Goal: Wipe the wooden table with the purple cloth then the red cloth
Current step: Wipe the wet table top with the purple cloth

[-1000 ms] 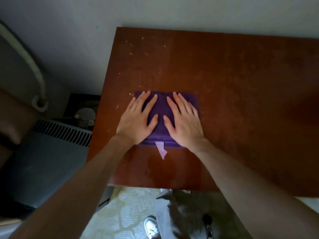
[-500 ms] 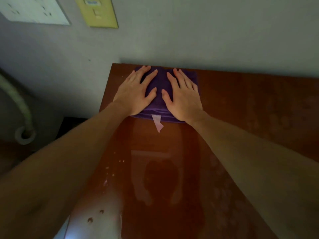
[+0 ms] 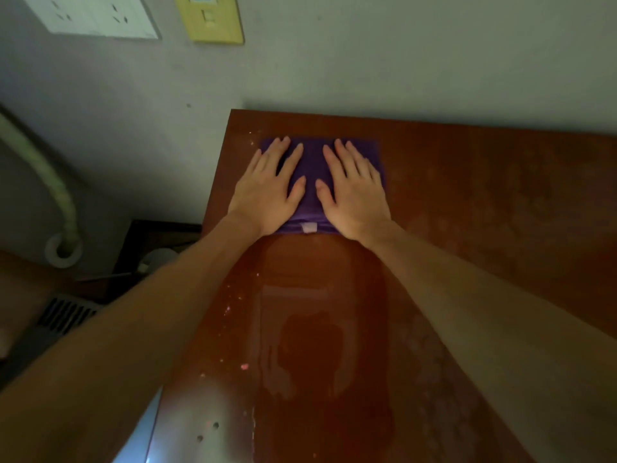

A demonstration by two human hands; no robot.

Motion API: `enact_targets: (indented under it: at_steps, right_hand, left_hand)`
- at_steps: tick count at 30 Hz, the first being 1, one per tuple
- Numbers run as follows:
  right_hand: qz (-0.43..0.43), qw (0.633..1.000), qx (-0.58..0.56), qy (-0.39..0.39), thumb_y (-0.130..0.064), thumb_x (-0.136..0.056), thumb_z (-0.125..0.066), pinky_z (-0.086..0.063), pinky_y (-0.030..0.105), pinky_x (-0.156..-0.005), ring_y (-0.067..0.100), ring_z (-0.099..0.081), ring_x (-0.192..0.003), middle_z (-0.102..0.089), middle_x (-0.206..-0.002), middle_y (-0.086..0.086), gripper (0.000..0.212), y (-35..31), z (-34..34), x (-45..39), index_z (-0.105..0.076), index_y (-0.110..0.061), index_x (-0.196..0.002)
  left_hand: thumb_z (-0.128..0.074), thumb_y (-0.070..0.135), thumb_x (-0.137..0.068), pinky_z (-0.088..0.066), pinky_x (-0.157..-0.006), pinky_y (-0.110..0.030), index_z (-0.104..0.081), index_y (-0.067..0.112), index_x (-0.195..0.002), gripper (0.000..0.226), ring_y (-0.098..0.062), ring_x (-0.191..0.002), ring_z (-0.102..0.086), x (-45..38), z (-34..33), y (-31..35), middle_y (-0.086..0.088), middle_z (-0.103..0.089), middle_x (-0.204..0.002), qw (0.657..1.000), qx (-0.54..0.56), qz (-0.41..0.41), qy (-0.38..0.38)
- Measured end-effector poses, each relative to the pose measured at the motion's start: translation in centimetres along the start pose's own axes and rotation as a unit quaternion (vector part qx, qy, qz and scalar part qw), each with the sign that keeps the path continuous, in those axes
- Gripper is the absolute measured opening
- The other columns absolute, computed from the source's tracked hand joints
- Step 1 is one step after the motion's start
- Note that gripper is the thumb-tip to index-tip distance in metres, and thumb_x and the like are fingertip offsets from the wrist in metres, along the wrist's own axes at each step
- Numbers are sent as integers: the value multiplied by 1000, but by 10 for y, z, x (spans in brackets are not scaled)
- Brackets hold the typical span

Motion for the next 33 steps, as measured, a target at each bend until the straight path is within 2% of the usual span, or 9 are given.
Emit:
enact_targets:
  at_steps: [4,7,13,19,25,33]
  right_hand:
    - [-7,1000,-16,-9,-47,-104,-30,-22,46,-126,25,-21,-157,-29,-168,9,65,-34,0,74,-30,-15,-161]
    - [-21,999,-19,-24,-49,-104,-25,-19,46,-128,24,-17,-158,-25,-170,8,67,-64,0,135,-26,-16,-162]
    - [-29,999,-19,-35,-48,-104,-27,-19,47,-128,23,-16,-159,-23,-170,7,66,-135,3,257,-25,-16,-162]
    - [-22,999,-17,-40,-48,-105,-29,-21,48,-128,22,-16,-159,-23,-170,6,65,-181,4,335,-26,-16,-162]
    - [-16,999,-13,-43,-51,-105,-30,-26,46,-126,20,-18,-158,-25,-170,5,65,-181,3,335,-30,-19,-161]
    - [-23,999,-13,-31,-50,-105,-27,-25,44,-126,18,-18,-158,-25,-170,4,63,-160,-3,274,-29,-21,-161]
  left_hand:
    - [-17,50,-104,-12,-128,-44,-18,17,-162,67,-25,-156,-15,81,2,14,-12,-20,-168,1000,4,10,-15]
    - [-16,51,-103,-11,-128,-43,-17,17,-162,68,-24,-156,-14,145,6,23,-11,-19,-168,999,6,3,-32]
    - [-22,48,-104,-14,-128,-45,-21,15,-161,66,-24,-156,-16,285,19,34,-12,-21,-168,999,21,-6,-37]
    - [-27,45,-105,-15,-127,-45,-21,17,-161,63,-21,-157,-15,379,25,39,-11,-20,-168,999,35,5,-30]
    - [-27,46,-105,-17,-127,-45,-21,18,-161,63,-19,-156,-15,386,26,38,-10,-22,-168,999,36,16,-26]
    - [-26,46,-105,-13,-128,-42,-19,20,-162,63,-17,-156,-14,318,21,17,-7,-22,-168,999,28,-8,-22]
Point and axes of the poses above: each hand's wrist, its own x-axis away from the middle knuckle, its own z-axis out of the back of the hand, y = z × x, the point moved 7 cm from there along -x, towards the middle knuckle
